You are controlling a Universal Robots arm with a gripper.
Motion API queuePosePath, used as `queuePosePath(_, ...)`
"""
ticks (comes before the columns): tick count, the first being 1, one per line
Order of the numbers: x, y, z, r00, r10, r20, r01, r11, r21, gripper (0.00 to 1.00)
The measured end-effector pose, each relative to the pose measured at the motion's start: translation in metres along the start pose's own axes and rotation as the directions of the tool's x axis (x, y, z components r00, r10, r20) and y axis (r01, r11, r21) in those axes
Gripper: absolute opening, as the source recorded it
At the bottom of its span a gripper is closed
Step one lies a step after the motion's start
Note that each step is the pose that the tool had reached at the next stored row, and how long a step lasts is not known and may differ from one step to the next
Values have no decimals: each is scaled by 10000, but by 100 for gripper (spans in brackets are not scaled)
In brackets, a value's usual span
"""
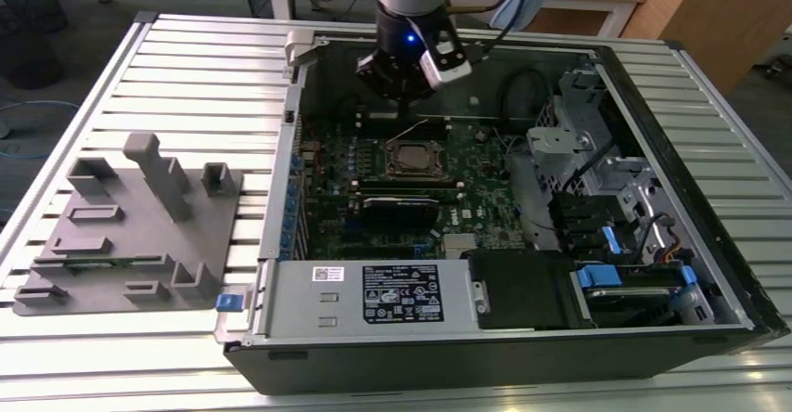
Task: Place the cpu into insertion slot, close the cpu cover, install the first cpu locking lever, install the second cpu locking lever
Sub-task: 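Install the first cpu locking lever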
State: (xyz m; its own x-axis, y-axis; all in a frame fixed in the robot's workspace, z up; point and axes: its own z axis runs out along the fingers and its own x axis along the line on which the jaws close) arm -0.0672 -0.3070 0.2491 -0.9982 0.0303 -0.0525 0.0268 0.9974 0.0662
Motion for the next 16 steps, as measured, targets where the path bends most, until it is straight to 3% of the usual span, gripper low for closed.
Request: queuePosePath(16, -53, 1, 13, 10000, 1, 2, -1, 10000, 3, 11)
